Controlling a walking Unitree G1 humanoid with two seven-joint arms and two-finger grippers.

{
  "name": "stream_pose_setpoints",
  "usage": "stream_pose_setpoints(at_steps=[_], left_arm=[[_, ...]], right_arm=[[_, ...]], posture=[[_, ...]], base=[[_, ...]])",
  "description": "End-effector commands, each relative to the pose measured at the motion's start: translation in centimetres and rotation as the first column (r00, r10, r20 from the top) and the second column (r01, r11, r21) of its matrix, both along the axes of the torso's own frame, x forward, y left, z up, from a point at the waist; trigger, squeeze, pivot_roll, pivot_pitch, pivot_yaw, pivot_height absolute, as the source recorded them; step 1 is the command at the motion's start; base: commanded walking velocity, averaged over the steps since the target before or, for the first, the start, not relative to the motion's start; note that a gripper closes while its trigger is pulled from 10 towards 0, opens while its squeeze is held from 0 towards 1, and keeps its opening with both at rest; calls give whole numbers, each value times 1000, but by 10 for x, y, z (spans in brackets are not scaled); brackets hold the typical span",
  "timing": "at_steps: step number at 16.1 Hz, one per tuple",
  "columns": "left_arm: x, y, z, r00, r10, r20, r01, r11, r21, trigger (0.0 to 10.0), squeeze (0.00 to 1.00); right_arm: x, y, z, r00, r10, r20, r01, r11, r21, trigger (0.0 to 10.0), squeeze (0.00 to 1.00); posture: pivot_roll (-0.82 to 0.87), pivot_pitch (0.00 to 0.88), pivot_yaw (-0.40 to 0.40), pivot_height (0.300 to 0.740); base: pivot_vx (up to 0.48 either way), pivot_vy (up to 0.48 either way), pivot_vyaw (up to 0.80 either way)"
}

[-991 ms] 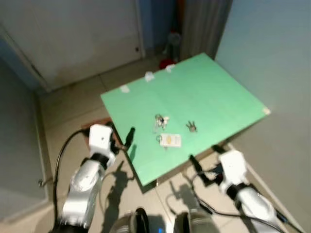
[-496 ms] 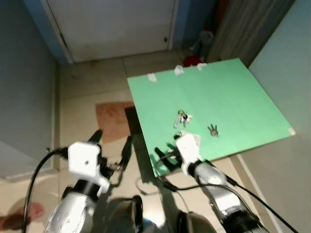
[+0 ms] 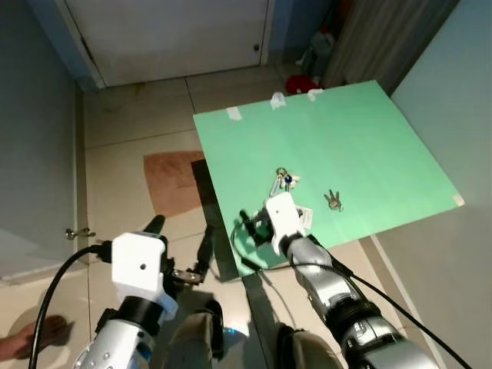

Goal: Hang keys on a hook

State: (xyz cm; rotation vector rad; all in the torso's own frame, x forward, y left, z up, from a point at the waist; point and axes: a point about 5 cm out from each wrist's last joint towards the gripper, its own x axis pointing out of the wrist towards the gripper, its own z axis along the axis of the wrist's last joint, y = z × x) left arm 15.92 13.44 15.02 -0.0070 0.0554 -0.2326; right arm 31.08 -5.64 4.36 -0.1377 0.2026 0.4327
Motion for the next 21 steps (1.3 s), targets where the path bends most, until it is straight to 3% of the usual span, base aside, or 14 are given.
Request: stream_pose_setpoints(at_steps=[1,4,5,10,13,15,18,21], left_arm=[[-5,-1,3,1000,1,-8,-1,1000,7,10000,0],[-17,1,6,999,-10,-40,11,1000,22,10000,0],[-28,5,9,998,2,-68,0,999,38,10000,0],[-53,11,13,992,28,-120,-20,998,63,10000,0],[-57,16,11,990,51,-132,-40,995,88,10000,0],[-49,19,6,986,88,-144,-72,991,111,10000,0],[-24,33,-12,983,140,-117,-123,983,137,10000,0],[16,40,-21,990,116,-74,-105,984,141,10000,0]], right_arm=[[-3,-4,-9,998,-54,-40,55,998,11,10000,0],[4,0,-5,992,-102,-71,103,994,20,10000,0],[8,2,-4,986,-144,-88,146,989,19,10000,0],[5,7,-10,964,-216,-157,229,971,65,10000,0],[4,11,-7,977,-186,-100,190,981,35,10000,0],[6,10,3,992,-124,17,123,992,31,10000,0],[6,-8,12,984,-92,153,87,996,37,10000,0],[-18,-39,13,975,-61,212,50,997,59,10000,0]], posture=[[254,291,-41,732],[312,319,-21,732],[346,341,-1,732],[459,397,56,732],[448,399,49,732],[375,382,20,732],[250,352,-12,732],[115,315,-29,732]], base=[[0,0,0],[0,0,0],[0,0,0],[0,0,0],[0,0,0],[0,0,0],[0,0,0],[0,0,0]])
